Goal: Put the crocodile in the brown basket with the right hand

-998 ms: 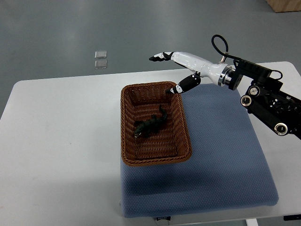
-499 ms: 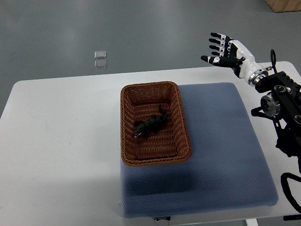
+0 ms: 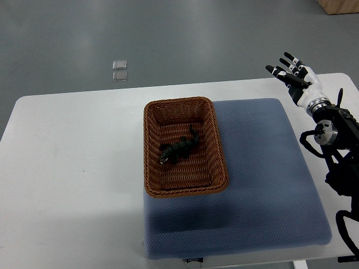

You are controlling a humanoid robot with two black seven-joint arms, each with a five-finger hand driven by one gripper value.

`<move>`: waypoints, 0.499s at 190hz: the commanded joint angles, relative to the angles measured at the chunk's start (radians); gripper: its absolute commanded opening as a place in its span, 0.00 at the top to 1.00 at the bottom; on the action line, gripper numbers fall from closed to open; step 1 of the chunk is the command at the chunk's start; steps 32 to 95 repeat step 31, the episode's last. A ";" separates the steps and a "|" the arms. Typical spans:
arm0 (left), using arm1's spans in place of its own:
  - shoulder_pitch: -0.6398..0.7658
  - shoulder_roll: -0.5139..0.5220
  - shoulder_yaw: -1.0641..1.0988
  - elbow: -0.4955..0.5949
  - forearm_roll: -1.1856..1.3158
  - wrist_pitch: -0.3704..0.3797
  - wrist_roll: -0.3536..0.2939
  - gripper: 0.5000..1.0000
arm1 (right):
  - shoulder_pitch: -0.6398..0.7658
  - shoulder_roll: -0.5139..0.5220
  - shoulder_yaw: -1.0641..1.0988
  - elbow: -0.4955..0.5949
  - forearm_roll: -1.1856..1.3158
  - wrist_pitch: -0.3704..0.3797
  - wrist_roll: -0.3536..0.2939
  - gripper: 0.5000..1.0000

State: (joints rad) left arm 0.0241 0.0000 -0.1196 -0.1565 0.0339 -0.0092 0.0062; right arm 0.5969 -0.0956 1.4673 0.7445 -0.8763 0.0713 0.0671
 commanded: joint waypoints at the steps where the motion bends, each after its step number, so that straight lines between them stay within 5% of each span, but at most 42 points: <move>1: 0.000 0.000 0.000 0.000 0.000 0.000 0.000 0.00 | -0.002 0.002 -0.001 0.001 0.036 0.004 0.005 0.14; 95: -0.001 0.000 0.000 0.000 0.001 0.000 0.000 0.00 | -0.005 0.004 -0.009 0.003 0.046 0.004 0.008 0.14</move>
